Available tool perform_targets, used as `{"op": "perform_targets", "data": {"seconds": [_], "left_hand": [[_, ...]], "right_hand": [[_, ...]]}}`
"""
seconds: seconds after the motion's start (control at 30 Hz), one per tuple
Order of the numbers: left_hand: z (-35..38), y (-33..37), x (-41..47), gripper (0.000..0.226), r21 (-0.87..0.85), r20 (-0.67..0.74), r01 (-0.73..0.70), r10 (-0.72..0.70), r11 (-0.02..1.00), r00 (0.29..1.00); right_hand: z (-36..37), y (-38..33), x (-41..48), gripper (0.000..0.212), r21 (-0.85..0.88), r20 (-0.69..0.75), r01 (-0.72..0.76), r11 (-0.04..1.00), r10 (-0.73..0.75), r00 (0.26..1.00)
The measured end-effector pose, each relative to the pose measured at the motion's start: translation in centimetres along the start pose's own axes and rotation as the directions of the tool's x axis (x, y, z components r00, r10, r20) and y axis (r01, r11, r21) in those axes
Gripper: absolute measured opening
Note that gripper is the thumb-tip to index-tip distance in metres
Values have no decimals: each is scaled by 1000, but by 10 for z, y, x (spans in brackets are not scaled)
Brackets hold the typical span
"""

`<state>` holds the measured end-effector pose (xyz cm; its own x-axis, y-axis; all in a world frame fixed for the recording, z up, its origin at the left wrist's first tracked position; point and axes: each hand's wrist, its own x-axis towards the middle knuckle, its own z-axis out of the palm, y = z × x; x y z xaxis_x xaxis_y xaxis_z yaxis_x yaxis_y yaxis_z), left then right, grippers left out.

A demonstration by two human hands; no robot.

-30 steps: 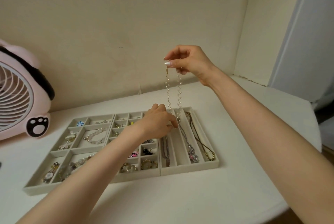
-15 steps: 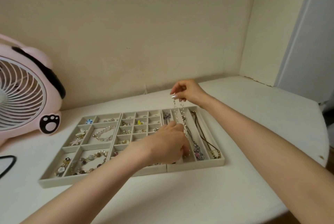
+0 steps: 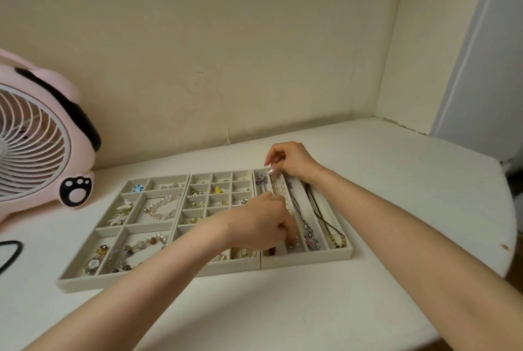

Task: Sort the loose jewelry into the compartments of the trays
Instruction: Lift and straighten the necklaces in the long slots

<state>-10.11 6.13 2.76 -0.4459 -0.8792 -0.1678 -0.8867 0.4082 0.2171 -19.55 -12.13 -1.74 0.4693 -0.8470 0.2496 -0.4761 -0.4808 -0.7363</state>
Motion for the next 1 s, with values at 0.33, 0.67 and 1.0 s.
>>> {"op": "perform_targets", "data": {"seconds": [0.33, 0.67, 1.0], "left_hand": [[-6, -7, 1, 40, -112, 77, 6, 2, 994, 997], [-10, -3, -2, 40, -47, 121, -36, 41, 998, 992], [-9, -5, -1, 39, -53, 142, -42, 49, 998, 989]], "right_hand": [[2, -2, -8, 29, -195, 5, 58, 979, -58, 998], [7, -11, -11, 29, -467, 42, 132, 874, -127, 991], [7, -17, -12, 22, -616, 59, 178, 767, -180, 982]]}}
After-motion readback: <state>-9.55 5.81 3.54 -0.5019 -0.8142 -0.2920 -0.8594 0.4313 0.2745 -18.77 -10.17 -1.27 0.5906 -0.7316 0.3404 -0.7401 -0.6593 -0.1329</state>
